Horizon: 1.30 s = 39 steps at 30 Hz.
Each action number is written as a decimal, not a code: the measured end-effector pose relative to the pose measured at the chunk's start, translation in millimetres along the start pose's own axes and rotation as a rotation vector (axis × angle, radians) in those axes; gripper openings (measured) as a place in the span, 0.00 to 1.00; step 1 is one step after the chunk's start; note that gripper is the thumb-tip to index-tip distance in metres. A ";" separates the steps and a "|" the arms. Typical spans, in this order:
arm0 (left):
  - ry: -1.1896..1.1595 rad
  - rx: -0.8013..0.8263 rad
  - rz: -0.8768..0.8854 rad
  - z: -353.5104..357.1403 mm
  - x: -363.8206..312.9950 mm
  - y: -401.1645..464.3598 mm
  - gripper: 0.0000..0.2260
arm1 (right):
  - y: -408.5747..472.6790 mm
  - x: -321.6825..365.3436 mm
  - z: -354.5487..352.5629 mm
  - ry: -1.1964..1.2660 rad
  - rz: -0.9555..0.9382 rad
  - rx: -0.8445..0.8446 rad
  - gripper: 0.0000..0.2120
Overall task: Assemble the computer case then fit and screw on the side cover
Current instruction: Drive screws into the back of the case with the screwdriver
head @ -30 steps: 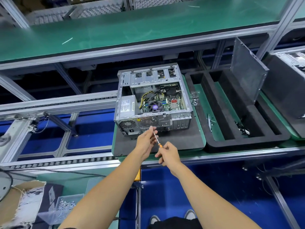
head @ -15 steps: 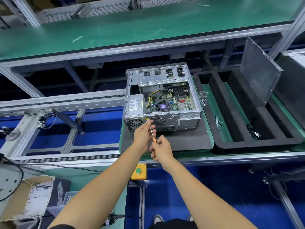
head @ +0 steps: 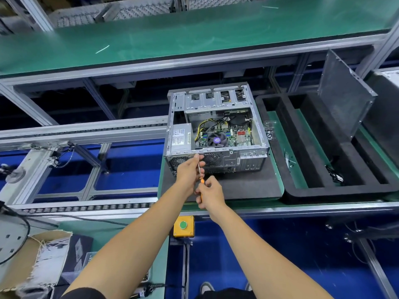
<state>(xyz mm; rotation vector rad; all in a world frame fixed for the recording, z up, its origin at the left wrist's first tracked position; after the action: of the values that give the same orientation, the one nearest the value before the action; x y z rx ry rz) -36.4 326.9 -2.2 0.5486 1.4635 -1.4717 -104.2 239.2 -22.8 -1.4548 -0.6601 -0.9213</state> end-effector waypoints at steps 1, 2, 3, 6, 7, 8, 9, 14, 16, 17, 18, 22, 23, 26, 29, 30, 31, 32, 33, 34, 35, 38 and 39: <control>-0.001 0.002 0.002 -0.8 0.1 1.4 0.11 | 0.3 0.2 0.3 -0.008 -0.001 0.000 0.10; 0.000 0.005 0.005 -1.7 0.1 2.7 0.11 | 0.5 0.1 1.3 -0.005 -0.001 0.001 0.09; 0.006 0.010 0.009 -2.4 -0.1 4.0 0.11 | 0.3 0.0 2.7 0.011 -0.002 0.002 0.09; 0.049 0.035 0.030 -4.2 -0.9 6.6 0.11 | -0.6 -1.7 5.7 0.064 0.015 -0.013 0.10; 0.072 0.035 0.030 -5.2 -1.7 7.7 0.11 | -0.9 -2.0 6.3 0.074 0.029 -0.016 0.10; 0.095 0.032 0.029 -6.2 -2.5 9.0 0.11 | -1.4 -2.3 6.9 0.084 0.041 -0.017 0.09; 0.118 0.031 0.031 -7.2 -3.6 10.0 0.11 | -2.3 -2.1 7.8 0.093 0.049 -0.017 0.09; 0.333 0.056 0.146 -11.4 -14.5 6.6 0.18 | -6.1 2.3 10.8 0.117 0.062 -0.018 0.08; 0.497 0.074 0.227 -14.3 -20.1 0.2 0.21 | -6.9 2.8 11.1 0.124 0.068 -0.023 0.08; 0.586 0.065 0.279 -16.4 -23.5 -3.9 0.22 | -7.2 2.9 10.6 0.125 0.069 -0.027 0.08; 0.683 0.031 0.364 -19.5 -28.2 -8.2 0.22 | -7.5 3.0 10.4 0.127 0.069 -0.029 0.08; 0.967 -0.266 0.927 -28.1 -65.3 -19.5 0.16 | -9.8 3.0 14.0 0.183 0.097 -0.015 0.07; 0.951 -0.256 0.985 -26.5 -75.9 -14.4 0.12 | -10.3 3.5 15.5 0.194 0.107 -0.015 0.06; 1.163 0.022 0.923 -10.7 -95.2 18.9 0.10 | -13.2 4.1 19.3 0.227 0.124 -0.023 0.07; 1.512 0.333 0.858 3.3 -89.6 40.7 0.12 | -15.6 5.1 21.8 0.245 0.135 -0.041 0.06; 1.542 0.369 0.821 4.5 -86.4 45.6 0.13 | -16.1 5.4 22.1 0.246 0.137 -0.049 0.05; 1.531 0.381 0.783 4.6 -84.7 49.4 0.13 | -16.6 5.4 22.4 0.251 0.140 -0.057 0.05; 1.504 0.383 0.756 4.1 -84.5 52.6 0.12 | -17.2 5.2 22.2 0.259 0.145 -0.066 0.04; 1.474 0.386 0.737 3.8 -84.8 55.0 0.12 | -17.5 5.0 22.0 0.269 0.148 -0.077 0.04; 1.456 0.396 0.718 3.5 -85.6 56.5 0.11 | -18.2 4.6 21.5 0.282 0.149 -0.093 0.04; 1.441 0.412 0.700 3.5 -86.4 57.7 0.10 | -18.6 4.3 21.0 0.294 0.149 -0.113 0.04; 1.390 0.428 0.691 4.7 -87.9 59.9 0.09 | -19.5 2.9 19.5 0.302 0.136 -0.185 0.07; 1.376 0.416 0.703 5.0 -87.7 59.2 0.10 | -19.9 3.0 19.3 0.298 0.134 -0.210 0.08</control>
<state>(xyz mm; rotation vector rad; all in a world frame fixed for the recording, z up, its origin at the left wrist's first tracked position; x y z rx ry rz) 53.9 359.4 42.5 2.3676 1.5528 -0.7118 -116.4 260.0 -8.8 -1.4859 -0.2478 -1.0992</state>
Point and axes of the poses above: each hand's wrist, its own y-axis towards the middle knuckle, its own z-axis out of the palm, x = y × z, the point moved 4 cm from there along y, towards the middle knuckle, and after that the axes turned 3 degrees about -x, right-handed, at the moved point
